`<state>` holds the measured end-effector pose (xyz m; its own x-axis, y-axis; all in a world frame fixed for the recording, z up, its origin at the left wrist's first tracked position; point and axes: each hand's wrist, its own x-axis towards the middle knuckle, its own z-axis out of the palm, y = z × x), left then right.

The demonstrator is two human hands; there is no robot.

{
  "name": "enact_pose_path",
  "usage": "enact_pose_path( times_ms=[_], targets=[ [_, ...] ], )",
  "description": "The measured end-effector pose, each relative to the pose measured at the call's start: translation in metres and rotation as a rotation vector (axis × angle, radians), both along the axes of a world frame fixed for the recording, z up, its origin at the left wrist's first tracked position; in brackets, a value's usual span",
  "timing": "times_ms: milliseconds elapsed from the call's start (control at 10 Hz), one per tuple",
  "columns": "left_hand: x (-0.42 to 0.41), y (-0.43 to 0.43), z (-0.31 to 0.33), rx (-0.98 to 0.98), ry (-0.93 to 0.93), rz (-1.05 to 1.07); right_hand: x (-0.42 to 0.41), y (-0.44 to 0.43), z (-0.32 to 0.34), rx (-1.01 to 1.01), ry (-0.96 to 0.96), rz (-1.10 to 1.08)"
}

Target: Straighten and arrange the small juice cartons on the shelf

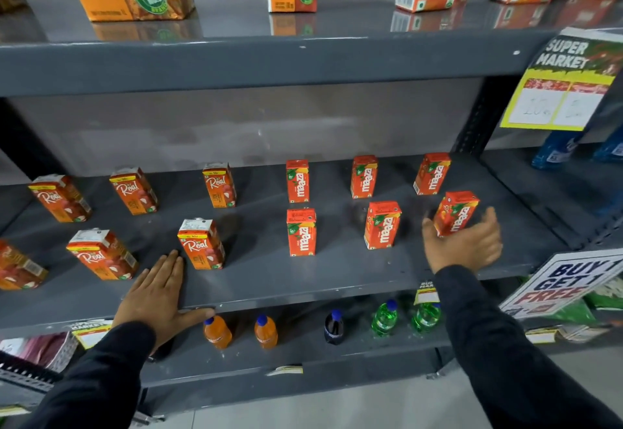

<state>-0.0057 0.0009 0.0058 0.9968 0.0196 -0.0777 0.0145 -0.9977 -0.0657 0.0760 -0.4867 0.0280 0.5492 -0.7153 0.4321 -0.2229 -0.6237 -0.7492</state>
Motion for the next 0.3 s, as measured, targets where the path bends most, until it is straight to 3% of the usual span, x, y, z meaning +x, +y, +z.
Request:
enact_pose_path(
  times_ms=[100, 300],
  targets=[
    [0.002, -0.001, 0.000, 0.014, 0.022, 0.014, 0.005, -0.028, -0.002, 0.073, 0.319, 0.114],
    [0.001, -0.005, 0.002, 0.033, 0.061, 0.075, 0.003, -0.026, -0.013, 0.018, 0.309, 0.071]
  ],
)
